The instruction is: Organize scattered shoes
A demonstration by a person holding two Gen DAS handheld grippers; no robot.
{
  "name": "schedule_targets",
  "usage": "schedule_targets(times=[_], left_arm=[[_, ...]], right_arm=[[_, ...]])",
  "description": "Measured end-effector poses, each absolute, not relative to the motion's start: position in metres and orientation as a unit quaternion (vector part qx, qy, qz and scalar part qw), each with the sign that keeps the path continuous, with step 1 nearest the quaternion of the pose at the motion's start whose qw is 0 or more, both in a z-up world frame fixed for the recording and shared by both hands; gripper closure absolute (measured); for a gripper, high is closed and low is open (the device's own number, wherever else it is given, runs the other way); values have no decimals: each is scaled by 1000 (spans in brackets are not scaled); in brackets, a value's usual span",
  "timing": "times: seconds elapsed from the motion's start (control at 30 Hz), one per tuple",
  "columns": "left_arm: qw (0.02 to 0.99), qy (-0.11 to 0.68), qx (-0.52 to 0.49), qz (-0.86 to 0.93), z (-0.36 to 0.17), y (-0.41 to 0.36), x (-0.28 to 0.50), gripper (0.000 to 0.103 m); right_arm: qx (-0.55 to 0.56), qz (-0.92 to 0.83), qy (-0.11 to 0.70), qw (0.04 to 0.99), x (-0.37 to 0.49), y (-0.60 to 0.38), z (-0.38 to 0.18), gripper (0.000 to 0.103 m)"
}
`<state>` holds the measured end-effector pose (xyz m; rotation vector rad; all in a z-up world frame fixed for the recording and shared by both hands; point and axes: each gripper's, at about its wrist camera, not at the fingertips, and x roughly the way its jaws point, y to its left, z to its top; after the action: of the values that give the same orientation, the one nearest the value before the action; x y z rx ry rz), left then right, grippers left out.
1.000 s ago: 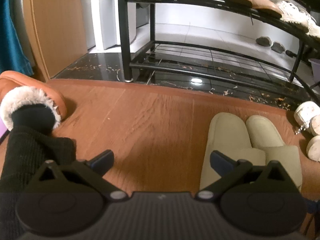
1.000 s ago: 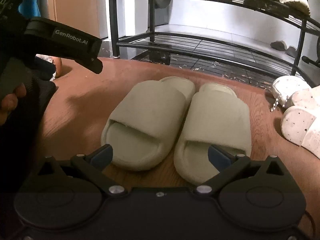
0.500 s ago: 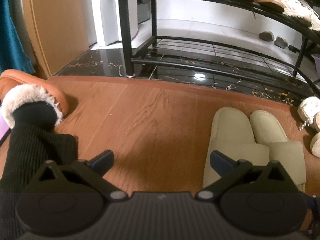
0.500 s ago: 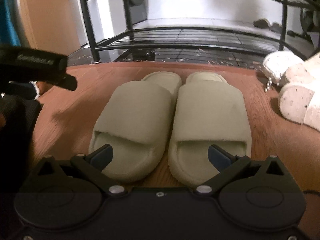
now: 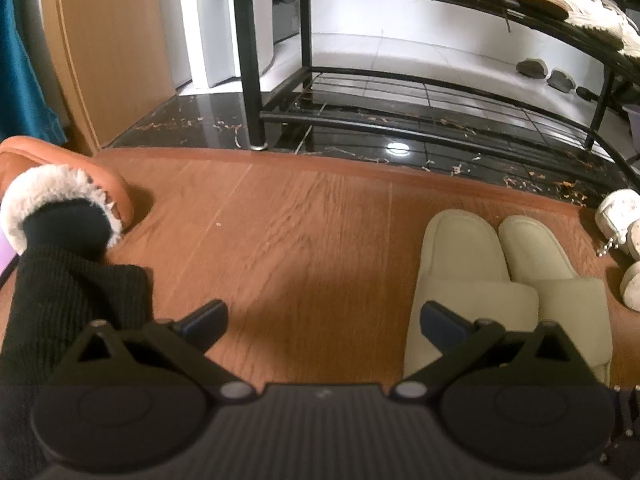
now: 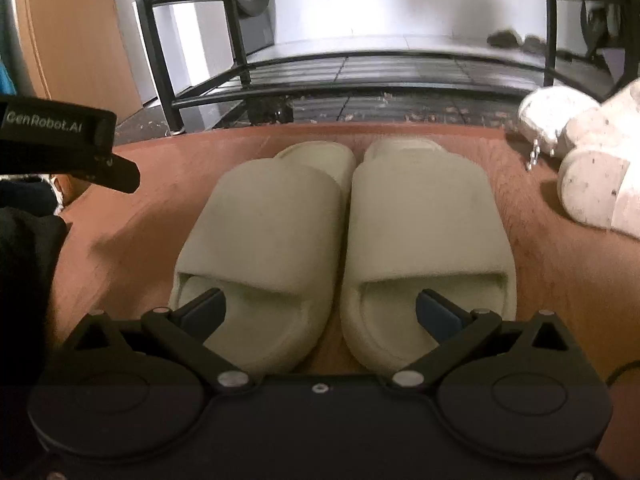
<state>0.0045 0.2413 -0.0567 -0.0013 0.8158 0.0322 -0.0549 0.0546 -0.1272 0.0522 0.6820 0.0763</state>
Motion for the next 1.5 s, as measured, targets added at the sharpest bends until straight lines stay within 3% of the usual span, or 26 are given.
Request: schedule_targets(times=[0.6, 0.77, 0.87, 1.03, 1.5], left_arm=[[911, 411, -9, 15, -62, 243, 8, 1], [912, 410, -11, 13, -61, 243, 7, 1], [913, 408, -11, 12, -61, 243, 6, 1], [913, 407, -13, 13, -61, 244, 5, 1], [913, 407, -18, 15, -60, 244, 6, 1]], right_arm=[[-21, 28, 325, 945, -30, 61, -137, 0], [-22, 47, 313, 948, -32, 59, -135, 22], [-33, 62, 306, 950, -32, 60, -131, 48], [-21, 56, 296, 953, -29, 53, -124, 60], [-16, 66, 256, 964, -39, 35, -95, 75]])
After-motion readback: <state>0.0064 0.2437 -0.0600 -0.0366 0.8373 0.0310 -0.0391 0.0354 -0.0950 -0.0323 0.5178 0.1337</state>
